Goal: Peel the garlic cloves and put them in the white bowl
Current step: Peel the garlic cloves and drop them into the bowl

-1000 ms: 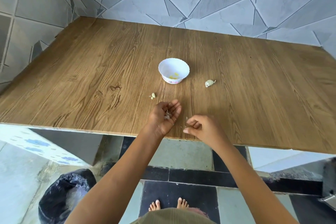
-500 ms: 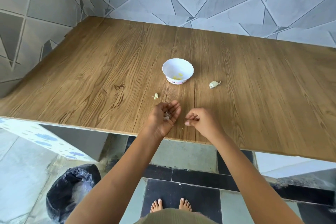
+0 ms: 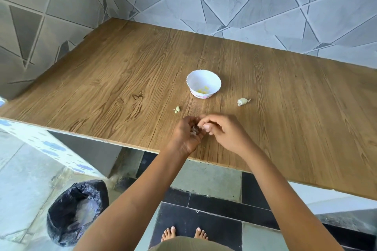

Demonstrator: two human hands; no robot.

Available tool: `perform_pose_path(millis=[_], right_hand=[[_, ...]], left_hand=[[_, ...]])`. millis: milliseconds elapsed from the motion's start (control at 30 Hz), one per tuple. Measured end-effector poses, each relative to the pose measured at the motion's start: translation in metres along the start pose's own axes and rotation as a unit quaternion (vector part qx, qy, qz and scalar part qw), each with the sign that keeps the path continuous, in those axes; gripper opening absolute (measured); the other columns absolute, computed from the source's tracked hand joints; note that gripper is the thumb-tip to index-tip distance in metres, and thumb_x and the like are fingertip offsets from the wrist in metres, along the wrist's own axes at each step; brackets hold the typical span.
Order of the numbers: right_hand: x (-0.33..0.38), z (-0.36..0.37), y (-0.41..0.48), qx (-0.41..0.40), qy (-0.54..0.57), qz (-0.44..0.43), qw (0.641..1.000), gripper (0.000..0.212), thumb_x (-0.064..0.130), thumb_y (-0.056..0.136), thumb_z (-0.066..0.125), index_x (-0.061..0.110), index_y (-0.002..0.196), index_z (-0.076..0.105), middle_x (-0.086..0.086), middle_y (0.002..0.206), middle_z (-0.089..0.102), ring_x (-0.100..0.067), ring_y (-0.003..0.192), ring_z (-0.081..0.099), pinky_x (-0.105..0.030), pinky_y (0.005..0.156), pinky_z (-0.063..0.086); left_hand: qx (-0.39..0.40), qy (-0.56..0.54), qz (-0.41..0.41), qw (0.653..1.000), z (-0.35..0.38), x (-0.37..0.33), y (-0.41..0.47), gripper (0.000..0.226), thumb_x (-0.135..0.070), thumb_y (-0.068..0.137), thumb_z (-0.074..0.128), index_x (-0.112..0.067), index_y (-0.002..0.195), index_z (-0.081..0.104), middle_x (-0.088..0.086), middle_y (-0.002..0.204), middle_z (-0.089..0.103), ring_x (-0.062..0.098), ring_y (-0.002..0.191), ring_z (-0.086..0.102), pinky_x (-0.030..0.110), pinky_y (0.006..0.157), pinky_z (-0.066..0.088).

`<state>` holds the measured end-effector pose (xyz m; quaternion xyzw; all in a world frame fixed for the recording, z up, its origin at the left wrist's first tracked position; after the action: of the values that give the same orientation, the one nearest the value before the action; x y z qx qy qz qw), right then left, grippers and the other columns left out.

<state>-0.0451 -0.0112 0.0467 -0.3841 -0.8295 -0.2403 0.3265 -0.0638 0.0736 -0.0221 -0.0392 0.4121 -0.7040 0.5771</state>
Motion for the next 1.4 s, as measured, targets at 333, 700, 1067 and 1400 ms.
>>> perform_pose_path(millis=[333, 700, 1067, 1400], right_hand=[[-0.001, 0.004, -0.001, -0.088, -0.152, -0.055, 0.983, 0.007, 0.012, 0.074, 0.074, 0.014, 0.074, 0.067, 0.004, 0.083, 0.067, -0.001, 0.062, 0.049, -0.016, 0.053, 0.041], [-0.031, 0.007, -0.03, 0.009, -0.051, 0.024, 0.998, 0.026, 0.015, 0.081, 0.072, 0.015, 0.106, 0.068, 0.012, 0.088, 0.059, -0.002, 0.073, 0.058, -0.017, 0.066, 0.048], [-0.036, 0.03, -0.02, 0.074, -0.111, 0.059, 0.989, 0.007, 0.014, 0.08, 0.072, 0.011, 0.086, 0.071, 0.01, 0.081, 0.057, -0.001, 0.068, 0.053, -0.016, 0.065, 0.044], [-0.015, 0.007, -0.005, 0.02, -0.092, -0.016, 0.995, 0.011, 0.003, 0.091, 0.054, 0.011, 0.084, 0.058, 0.014, 0.084, 0.051, -0.004, 0.077, 0.049, -0.018, 0.068, 0.037]], left_hand=[[0.009, -0.015, -0.003, 1.0, 0.004, 0.006, 0.002, 0.038, -0.012, 0.099, 0.031, -0.002, 0.072, 0.055, 0.005, 0.048, 0.058, 0.012, 0.039, 0.057, 0.019, 0.044, 0.047], [0.014, -0.055, 0.008, 0.998, -0.007, 0.001, 0.003, 0.037, -0.011, 0.099, 0.033, 0.006, 0.081, 0.06, 0.014, 0.074, 0.064, 0.021, 0.079, 0.06, 0.026, 0.06, 0.057], [-0.003, -0.052, 0.029, 0.998, -0.021, -0.005, 0.0, 0.035, -0.012, 0.099, 0.034, 0.005, 0.082, 0.059, 0.014, 0.081, 0.062, 0.022, 0.082, 0.059, 0.028, 0.072, 0.055], [-0.017, -0.043, 0.026, 0.999, -0.019, 0.004, -0.004, 0.034, -0.012, 0.099, 0.035, 0.003, 0.081, 0.058, 0.013, 0.075, 0.062, 0.021, 0.078, 0.059, 0.028, 0.07, 0.055]])
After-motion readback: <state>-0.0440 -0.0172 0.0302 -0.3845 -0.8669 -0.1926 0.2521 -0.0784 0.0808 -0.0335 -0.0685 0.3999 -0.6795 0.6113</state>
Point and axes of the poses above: each hand's wrist, its own y-axis towards the middle knuckle, its own z-axis out of the palm, x = y × z, the point moved 7 cm from there along y, towards the middle knuckle
